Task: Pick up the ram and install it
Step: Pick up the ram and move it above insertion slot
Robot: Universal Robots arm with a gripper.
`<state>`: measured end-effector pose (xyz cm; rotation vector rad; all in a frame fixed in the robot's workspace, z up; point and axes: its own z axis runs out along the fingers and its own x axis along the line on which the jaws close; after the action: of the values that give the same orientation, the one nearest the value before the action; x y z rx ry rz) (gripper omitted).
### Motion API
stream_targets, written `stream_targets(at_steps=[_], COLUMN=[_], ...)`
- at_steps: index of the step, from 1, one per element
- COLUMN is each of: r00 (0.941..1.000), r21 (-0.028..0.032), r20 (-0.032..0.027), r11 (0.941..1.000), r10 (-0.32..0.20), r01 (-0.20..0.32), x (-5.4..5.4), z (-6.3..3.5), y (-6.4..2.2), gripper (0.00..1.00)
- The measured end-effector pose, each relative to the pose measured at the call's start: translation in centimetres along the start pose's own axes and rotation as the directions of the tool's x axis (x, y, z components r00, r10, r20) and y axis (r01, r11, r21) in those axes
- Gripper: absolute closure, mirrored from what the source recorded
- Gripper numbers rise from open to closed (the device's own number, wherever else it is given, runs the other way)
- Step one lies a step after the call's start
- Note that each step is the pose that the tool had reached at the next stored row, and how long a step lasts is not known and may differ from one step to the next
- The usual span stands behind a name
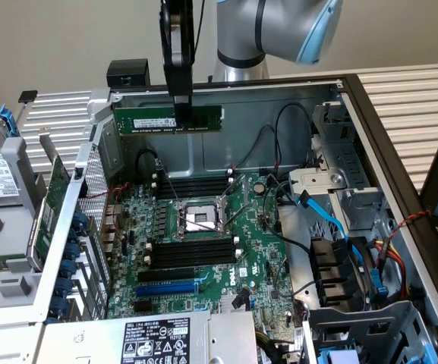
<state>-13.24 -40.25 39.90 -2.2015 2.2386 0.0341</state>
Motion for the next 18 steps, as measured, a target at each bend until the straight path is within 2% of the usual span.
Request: stream_targets(at_steps=[5, 12, 18], r00=[0.9997, 0.9994, 0.9994], r21=[-0.0002, -0.0003, -0.0003], r20=[-0.0005, -0.0005, 0.0031], r11=[0.9997, 0.9994, 0.9994], r10=[-0.024, -0.035, -0.036], r01=[0.024, 0.035, 0.036], x=[-0.2, -0.5, -0.8], z=[0.11, 0.09, 0.09], y=[-0.34, -2.1, -2.91], gripper=[0.86, 0.86, 0.86])
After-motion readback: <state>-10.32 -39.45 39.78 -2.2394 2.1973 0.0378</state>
